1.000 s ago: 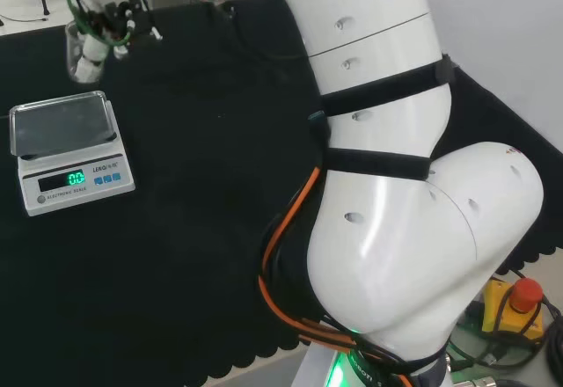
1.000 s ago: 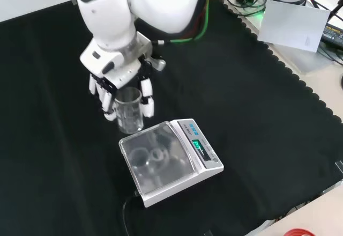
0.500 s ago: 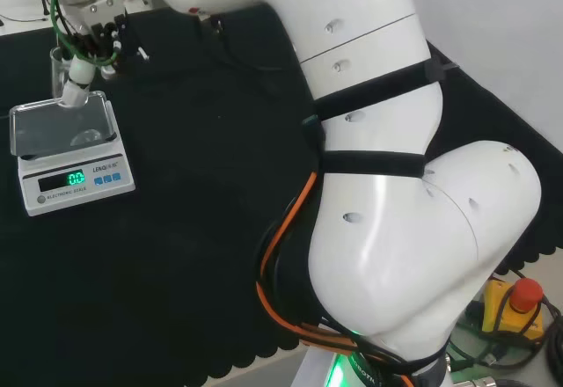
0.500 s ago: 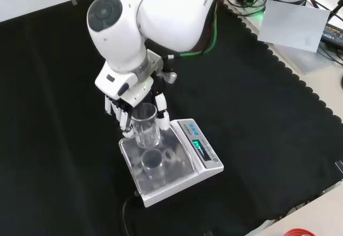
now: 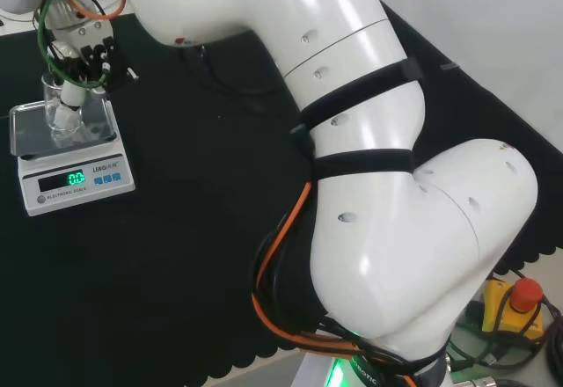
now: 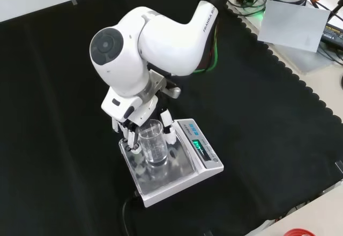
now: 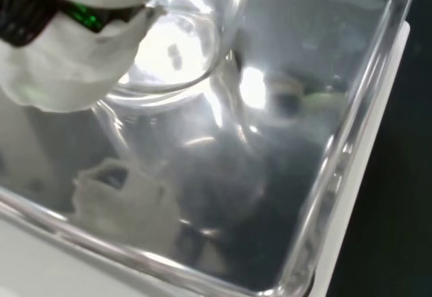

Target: Put the beaker on the electronic balance.

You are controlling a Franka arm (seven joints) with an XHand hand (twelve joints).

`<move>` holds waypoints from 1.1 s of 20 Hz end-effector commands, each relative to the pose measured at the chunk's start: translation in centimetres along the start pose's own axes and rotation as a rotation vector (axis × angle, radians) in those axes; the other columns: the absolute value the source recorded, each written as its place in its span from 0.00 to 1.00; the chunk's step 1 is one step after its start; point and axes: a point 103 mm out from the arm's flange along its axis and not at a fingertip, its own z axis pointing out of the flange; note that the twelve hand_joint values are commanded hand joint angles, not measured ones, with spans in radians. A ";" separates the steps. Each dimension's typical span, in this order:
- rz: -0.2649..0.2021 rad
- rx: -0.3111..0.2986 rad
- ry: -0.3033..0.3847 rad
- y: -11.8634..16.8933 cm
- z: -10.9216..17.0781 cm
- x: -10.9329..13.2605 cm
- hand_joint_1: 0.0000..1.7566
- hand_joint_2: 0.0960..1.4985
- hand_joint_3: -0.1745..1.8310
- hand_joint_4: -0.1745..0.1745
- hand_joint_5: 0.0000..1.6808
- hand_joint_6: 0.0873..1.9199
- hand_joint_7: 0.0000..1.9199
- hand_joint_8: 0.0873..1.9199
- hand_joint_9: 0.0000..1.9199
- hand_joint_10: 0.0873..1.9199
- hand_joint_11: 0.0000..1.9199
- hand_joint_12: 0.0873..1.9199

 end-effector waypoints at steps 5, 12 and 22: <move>-0.058 0.098 0.023 -0.1 0.9 0.8 0.48 0.33 0.32 0.44 0.25 0.33 0.49 0.34 0.62 0.15 0.44 0.62; -0.084 0.085 0.068 -0.8 0.0 0.0 0.36 0.35 0.22 0.38 0.01 0.00 0.15 0.39 0.32 0.38 0.23 0.76; -0.093 0.054 0.083 -2.2 -0.6 -1.2 0.34 0.36 0.18 0.43 0.00 0.00 0.12 0.39 0.28 0.40 0.20 0.78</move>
